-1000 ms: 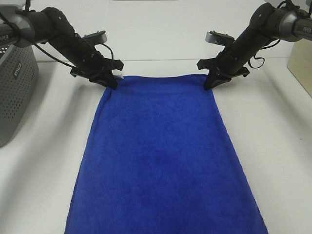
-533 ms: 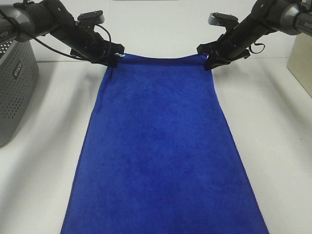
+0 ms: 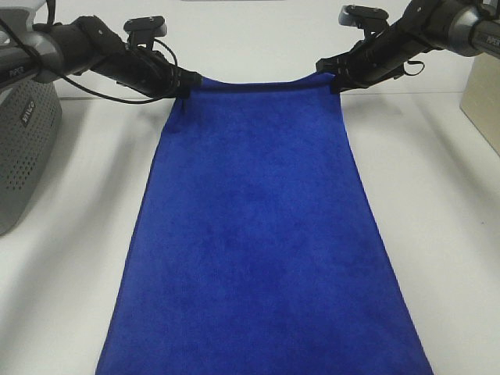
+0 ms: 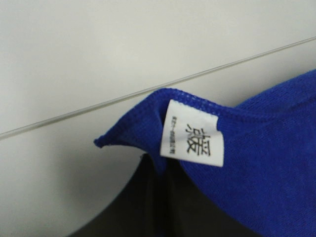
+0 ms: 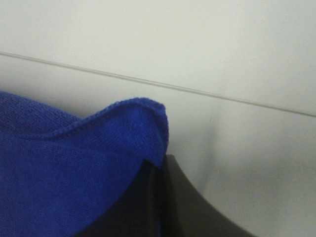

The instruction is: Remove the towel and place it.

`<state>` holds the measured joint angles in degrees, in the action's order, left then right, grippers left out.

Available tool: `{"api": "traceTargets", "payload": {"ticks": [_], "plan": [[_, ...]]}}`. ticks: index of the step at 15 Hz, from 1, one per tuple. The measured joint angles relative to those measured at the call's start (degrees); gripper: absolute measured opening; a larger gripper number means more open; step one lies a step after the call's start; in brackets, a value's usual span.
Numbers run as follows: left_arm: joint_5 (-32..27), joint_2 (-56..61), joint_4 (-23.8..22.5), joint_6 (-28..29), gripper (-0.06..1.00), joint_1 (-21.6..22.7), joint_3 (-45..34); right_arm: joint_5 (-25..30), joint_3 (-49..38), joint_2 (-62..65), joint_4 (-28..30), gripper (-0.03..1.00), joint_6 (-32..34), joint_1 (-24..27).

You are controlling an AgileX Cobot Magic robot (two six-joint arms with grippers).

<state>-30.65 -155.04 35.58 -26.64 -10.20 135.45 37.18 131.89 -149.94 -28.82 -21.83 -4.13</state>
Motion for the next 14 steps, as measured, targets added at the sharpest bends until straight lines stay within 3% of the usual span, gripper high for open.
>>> {"api": "traceTargets", "payload": {"ticks": [14], "plan": [[7.45, -1.43, 0.8, -5.33, 0.01, -0.92, 0.4, -6.19, 0.0, -2.81, -1.15, 0.02, -0.17, -0.06]]}}
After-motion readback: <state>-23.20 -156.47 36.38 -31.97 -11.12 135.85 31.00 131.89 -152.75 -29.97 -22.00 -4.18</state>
